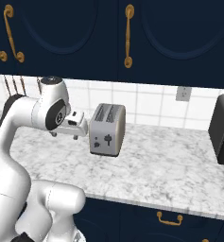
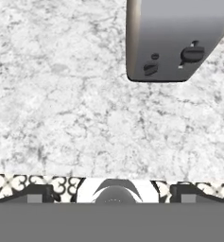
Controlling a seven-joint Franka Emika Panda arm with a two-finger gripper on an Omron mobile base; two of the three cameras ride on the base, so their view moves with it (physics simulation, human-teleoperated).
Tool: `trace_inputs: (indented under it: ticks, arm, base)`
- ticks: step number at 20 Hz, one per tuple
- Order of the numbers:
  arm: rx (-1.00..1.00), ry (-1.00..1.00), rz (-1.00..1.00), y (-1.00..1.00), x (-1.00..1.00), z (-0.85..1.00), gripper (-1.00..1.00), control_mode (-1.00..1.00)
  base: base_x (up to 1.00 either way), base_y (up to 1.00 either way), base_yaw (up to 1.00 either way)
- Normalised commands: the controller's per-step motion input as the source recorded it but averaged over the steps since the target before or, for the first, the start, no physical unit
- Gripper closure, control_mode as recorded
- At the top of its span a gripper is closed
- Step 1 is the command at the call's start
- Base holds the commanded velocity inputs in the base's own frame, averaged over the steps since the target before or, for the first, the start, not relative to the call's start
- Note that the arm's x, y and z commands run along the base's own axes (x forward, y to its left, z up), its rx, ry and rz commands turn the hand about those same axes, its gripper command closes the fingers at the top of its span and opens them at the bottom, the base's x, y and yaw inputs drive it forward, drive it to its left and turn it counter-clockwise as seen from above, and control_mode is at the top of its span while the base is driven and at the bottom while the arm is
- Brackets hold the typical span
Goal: Take a straw from the drawer in front and place it inside the glass cup on the dining counter.
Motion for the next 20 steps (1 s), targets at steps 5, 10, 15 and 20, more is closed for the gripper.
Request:
trace_inputs:
  ticks: [5, 10, 15, 20]
  arm:
    - [0.0, 0.0, 0.0, 0.0, -0.32, -0.3, -1.0, -1.0]
    - [0.0, 0.0, 0.0, 0.0, -0.14, -0.11, -1.0, 1.0]
    - [0.0, 0.0, 0.0, 0.0, 0.0, 0.0, -1.0, 1.0]
    - [0.0, 0.0, 0.0, 0.0, 0.0, 0.0, -1.0, 1.0]
  base:
    - [0.0, 0.0, 0.0]
    - [-0.24, 0.0, 0.0]
    - [-0.37, 0.0, 0.0]
    - [-0.34, 0.0, 0.07]
